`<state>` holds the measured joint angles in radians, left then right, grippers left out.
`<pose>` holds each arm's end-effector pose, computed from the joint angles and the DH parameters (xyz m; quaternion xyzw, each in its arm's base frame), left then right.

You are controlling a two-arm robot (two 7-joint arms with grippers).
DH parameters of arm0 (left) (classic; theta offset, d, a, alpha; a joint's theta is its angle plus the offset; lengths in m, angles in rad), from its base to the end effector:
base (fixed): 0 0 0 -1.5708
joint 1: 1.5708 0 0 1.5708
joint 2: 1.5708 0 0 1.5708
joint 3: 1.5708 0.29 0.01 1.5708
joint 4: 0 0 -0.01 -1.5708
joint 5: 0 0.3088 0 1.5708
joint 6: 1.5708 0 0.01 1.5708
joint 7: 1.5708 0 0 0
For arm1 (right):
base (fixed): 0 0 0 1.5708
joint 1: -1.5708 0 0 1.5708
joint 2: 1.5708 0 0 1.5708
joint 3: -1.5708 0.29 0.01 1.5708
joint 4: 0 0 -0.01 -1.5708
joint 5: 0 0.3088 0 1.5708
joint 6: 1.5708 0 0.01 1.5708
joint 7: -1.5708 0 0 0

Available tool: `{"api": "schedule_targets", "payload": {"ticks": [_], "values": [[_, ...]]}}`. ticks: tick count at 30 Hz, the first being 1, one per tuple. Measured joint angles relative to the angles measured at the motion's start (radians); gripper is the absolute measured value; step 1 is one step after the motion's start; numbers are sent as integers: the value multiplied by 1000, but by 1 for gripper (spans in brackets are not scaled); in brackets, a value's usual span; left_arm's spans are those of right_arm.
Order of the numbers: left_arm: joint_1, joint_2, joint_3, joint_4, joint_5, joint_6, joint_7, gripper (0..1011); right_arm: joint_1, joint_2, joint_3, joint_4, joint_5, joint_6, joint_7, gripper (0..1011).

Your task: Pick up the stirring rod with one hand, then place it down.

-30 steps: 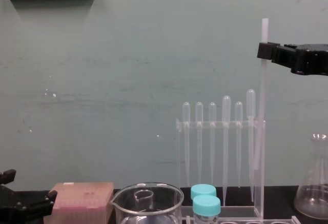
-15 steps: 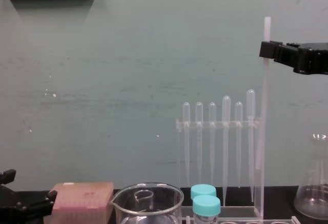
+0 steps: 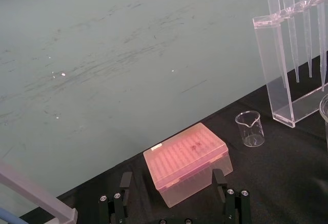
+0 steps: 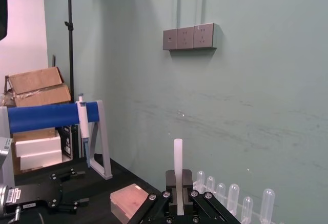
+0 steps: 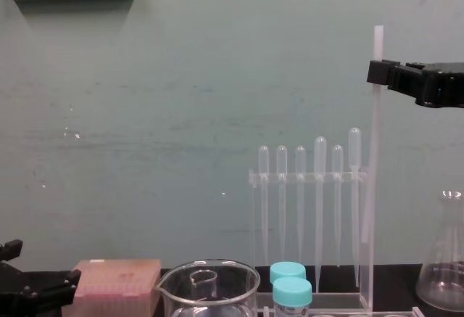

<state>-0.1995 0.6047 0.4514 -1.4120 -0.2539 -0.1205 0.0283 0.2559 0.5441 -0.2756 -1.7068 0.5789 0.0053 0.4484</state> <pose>0.3581 0.0827 -0.3023 0.1415 -0.1325 0.5799 0.7913 0.3719 -0.0567 -0.1774 0.0628 -0.0876 -0.3923 0.9135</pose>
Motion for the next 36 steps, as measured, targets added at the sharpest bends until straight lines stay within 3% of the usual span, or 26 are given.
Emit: {"api": "schedule_targets", "payload": {"ticks": [36], "values": [[0,0,0,0,0,0,0,1000,18,-3,-14,25,3,3,13,57]]}}
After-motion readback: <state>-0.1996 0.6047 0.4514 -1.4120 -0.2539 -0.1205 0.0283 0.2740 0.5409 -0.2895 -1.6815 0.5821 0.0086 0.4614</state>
